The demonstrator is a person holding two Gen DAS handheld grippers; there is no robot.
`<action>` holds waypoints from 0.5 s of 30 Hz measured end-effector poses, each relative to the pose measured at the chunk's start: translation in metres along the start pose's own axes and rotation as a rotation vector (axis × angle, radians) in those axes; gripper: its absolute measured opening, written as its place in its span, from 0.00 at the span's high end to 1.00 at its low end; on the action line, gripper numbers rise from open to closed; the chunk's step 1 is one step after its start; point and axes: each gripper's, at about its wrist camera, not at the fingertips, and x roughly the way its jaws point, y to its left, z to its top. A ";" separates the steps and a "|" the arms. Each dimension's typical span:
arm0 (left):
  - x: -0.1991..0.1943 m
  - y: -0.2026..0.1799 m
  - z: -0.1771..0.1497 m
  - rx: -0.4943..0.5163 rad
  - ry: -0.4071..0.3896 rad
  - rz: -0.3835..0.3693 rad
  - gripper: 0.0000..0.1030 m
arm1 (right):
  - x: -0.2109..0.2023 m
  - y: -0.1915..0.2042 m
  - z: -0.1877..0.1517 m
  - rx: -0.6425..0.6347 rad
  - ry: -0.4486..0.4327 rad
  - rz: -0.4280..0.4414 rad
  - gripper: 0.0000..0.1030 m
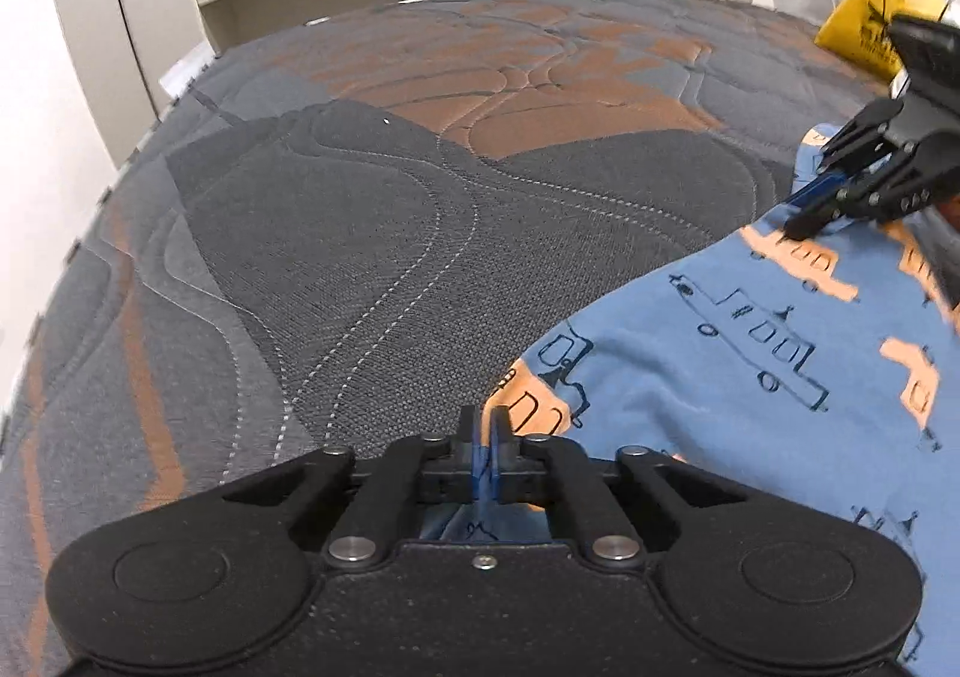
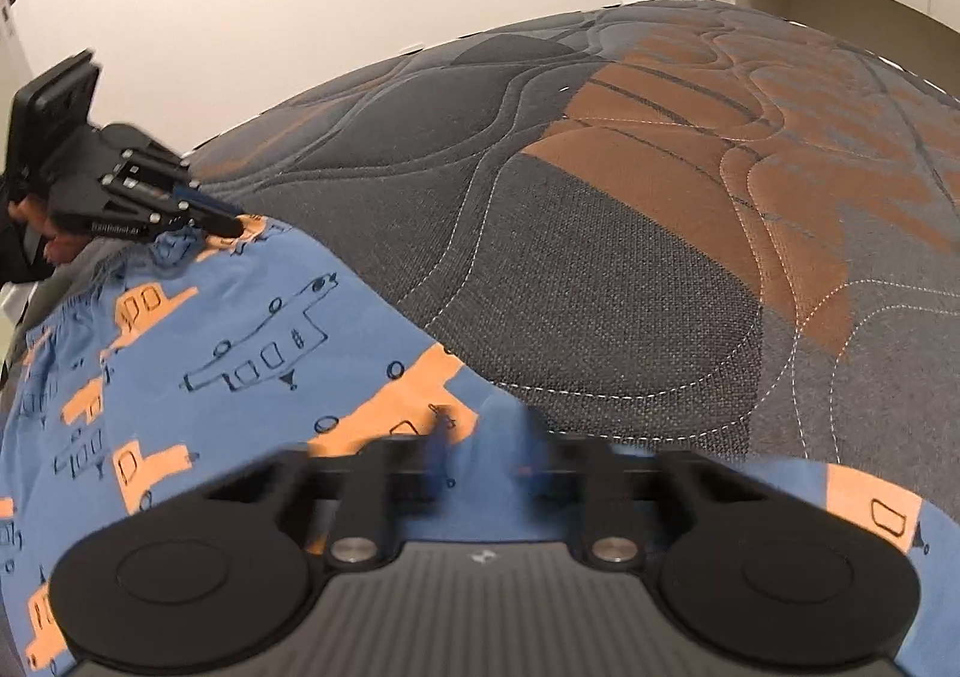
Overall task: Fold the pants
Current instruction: 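Lift the hem with both grippers and fold it over toward the waistband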
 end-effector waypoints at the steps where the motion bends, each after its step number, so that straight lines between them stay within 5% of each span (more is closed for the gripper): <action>1: -0.003 -0.001 0.001 -0.008 -0.007 0.014 1.00 | 0.000 0.002 0.002 -0.005 0.003 -0.009 0.92; 9: -0.039 0.013 0.011 -0.109 -0.159 0.159 1.00 | 0.002 0.039 0.036 -0.173 -0.065 -0.205 0.95; 15: -0.015 0.018 0.004 -0.143 -0.074 0.241 1.00 | 0.034 0.031 0.068 -0.176 -0.064 -0.208 0.95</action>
